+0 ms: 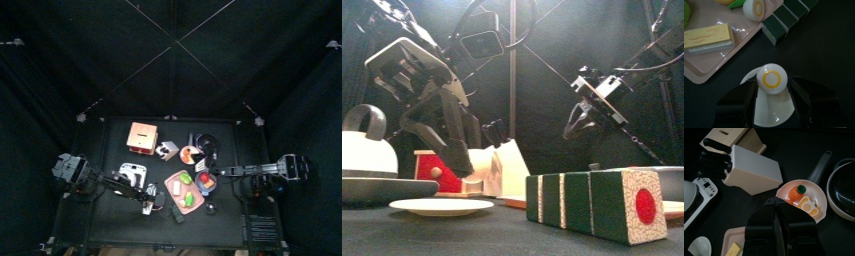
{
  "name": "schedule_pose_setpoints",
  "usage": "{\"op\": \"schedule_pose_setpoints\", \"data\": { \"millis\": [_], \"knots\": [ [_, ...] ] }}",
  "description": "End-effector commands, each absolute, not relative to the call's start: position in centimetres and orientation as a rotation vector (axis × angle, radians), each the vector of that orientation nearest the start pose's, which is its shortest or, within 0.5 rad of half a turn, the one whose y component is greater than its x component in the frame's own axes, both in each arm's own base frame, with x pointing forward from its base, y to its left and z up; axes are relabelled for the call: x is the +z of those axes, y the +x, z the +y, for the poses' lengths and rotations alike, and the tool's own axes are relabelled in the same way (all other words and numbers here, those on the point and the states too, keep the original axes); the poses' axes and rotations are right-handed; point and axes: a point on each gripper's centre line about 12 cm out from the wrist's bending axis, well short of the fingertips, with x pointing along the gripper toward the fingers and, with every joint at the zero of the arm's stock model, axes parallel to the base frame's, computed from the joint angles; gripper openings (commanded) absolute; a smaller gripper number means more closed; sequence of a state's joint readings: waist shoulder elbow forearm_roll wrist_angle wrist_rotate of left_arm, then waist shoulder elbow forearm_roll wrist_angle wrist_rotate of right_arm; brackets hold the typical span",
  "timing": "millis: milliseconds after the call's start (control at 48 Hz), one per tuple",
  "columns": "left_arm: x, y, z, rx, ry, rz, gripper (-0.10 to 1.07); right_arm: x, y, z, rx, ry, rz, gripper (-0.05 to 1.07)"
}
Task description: Place egg half on plate
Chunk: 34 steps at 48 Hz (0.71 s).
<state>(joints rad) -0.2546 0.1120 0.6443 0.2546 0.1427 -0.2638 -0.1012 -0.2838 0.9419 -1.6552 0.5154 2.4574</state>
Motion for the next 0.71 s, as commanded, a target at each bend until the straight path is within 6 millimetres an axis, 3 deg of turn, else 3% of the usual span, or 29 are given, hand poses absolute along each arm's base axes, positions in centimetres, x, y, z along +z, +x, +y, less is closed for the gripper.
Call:
{"op": "schedule_pose_setpoints", "data": {
  "millis": [0,312,688],
  "knots": [
    [14.1,38.2,-9.6,-0.207,0.113,0.821,0.66,19.6,28.8,-8.8,-0.792,0.617,0.315,0.28],
    [16.2,40.7,-9.0,-0.183,0.086,0.747,0.66,19.6,28.8,-8.8,-0.792,0.617,0.315,0.28],
    [15.3,42.7,-2.6,-0.029,0.019,0.763,0.66,19.6,28.8,-8.8,-0.792,0.617,0.315,0.28]
  ]
}}
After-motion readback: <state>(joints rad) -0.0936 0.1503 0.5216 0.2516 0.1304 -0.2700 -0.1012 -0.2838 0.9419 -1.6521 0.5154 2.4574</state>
